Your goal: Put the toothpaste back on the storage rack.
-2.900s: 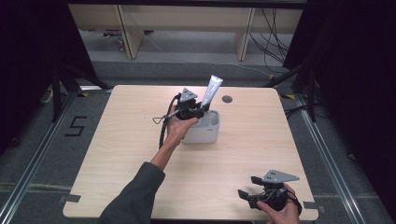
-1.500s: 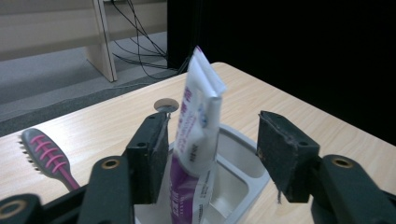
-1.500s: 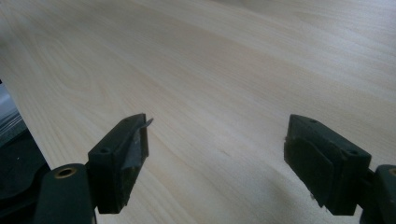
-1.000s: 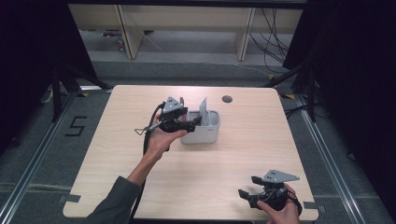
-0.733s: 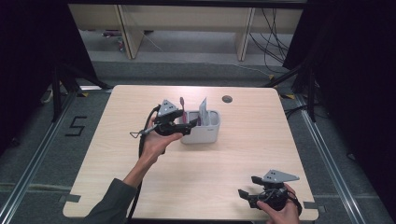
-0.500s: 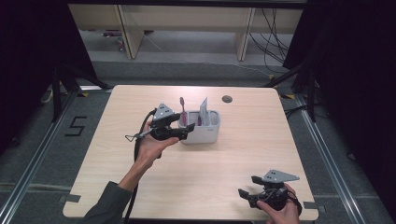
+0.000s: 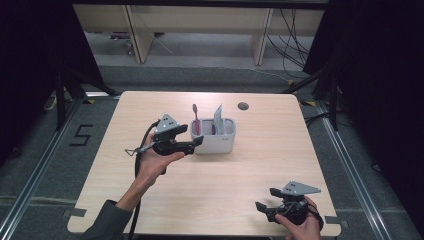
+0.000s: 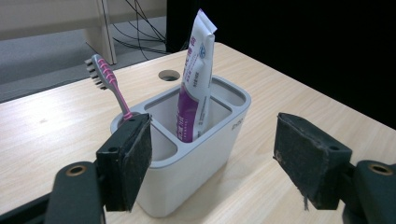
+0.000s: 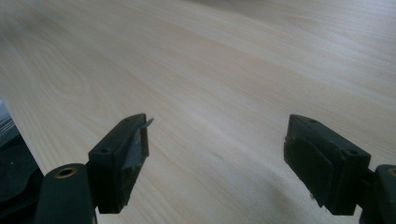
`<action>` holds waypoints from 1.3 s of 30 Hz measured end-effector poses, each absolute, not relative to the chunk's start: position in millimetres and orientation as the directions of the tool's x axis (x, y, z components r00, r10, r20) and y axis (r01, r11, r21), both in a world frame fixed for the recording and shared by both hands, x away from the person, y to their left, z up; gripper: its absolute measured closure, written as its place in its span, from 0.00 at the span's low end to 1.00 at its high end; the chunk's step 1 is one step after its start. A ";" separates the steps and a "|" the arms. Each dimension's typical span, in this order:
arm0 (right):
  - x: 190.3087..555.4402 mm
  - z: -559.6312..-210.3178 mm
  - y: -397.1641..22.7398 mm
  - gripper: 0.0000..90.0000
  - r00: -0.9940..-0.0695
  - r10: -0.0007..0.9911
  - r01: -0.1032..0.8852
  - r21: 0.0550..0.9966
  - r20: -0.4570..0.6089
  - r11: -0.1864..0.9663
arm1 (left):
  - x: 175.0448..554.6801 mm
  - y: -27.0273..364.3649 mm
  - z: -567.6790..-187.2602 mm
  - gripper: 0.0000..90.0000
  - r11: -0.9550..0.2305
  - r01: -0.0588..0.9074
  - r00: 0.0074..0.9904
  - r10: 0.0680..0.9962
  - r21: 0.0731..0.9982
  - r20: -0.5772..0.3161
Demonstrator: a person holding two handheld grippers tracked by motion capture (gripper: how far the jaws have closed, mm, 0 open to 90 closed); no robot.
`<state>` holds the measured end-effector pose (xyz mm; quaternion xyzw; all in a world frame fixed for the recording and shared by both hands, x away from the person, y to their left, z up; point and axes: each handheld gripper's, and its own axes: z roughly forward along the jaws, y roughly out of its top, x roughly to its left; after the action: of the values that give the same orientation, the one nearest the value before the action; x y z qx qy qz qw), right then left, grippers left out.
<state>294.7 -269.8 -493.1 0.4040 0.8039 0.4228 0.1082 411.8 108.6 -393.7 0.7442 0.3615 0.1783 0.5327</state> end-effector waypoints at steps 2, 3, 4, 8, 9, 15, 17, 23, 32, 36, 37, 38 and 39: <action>294.8 -493.1 -270.3 0.26 -0.652 0.741 0.553 0.770 0.161 0.319 | 408.4 110.9 -394.2 0.30 -0.174 0.351 0.677 0.726 0.920 -0.121; 293.5 -493.1 -269.0 0.26 -0.641 0.744 0.573 0.762 0.189 0.301 | 406.7 112.7 -394.5 0.30 -0.185 0.351 0.680 0.724 0.918 -0.114; 294.0 -493.2 -269.4 0.26 -0.644 0.743 0.568 0.765 0.183 0.304 | 404.6 113.7 -395.0 0.30 -0.184 0.351 0.681 0.723 0.918 -0.116; 295.4 -493.3 -270.4 0.26 -0.653 0.741 0.549 0.773 0.160 0.317 | 395.4 118.8 -397.7 0.29 -0.195 0.354 0.687 0.718 0.915 -0.113; 294.9 -492.7 -270.3 0.26 -0.652 0.740 0.552 0.773 0.165 0.314 | 392.8 119.9 -398.4 0.29 -0.199 0.353 0.690 0.715 0.914 -0.111; 294.9 -492.3 -270.6 0.26 -0.656 0.737 0.549 0.774 0.165 0.316 | 380.7 130.1 -407.2 0.29 -0.186 0.353 0.695 0.709 0.917 -0.124; 294.9 -492.2 -270.4 0.26 -0.653 0.738 0.554 0.772 0.169 0.313 | 379.3 133.6 -413.4 0.27 -0.211 0.364 0.692 0.713 0.907 -0.112; 295.0 -492.3 -270.3 0.26 -0.652 0.739 0.555 0.771 0.169 0.313 | 375.6 144.6 -425.0 0.27 -0.224 0.373 0.684 0.722 0.901 -0.104; 296.4 -493.7 -269.6 0.26 -0.653 0.733 0.564 0.768 0.190 0.303 | 366.3 155.2 -433.3 0.23 -0.208 0.362 0.693 0.711 0.909 -0.114; 295.6 -492.7 -270.8 0.26 -0.656 0.734 0.552 0.775 0.176 0.308 | 362.4 158.4 -440.5 0.20 -0.202 0.360 0.700 0.703 0.911 -0.121; 295.6 -492.5 -270.8 0.26 -0.656 0.734 0.552 0.775 0.176 0.308 | 360.6 159.2 -442.5 0.19 -0.208 0.366 0.697 0.707 0.907 -0.119; 295.5 -492.4 -270.8 0.26 -0.657 0.734 0.552 0.775 0.175 0.309 | 359.6 159.8 -445.2 0.19 -0.207 0.367 0.700 0.704 0.907 -0.123; 295.5 -492.4 -270.8 0.26 -0.657 0.733 0.552 0.775 0.176 0.308 | 358.3 160.6 -447.5 0.18 -0.210 0.368 0.701 0.703 0.906 -0.121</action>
<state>295.5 -270.8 -492.4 0.4005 0.8019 0.4306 0.1054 358.3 160.6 -447.5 0.7610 0.3518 0.1609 0.5208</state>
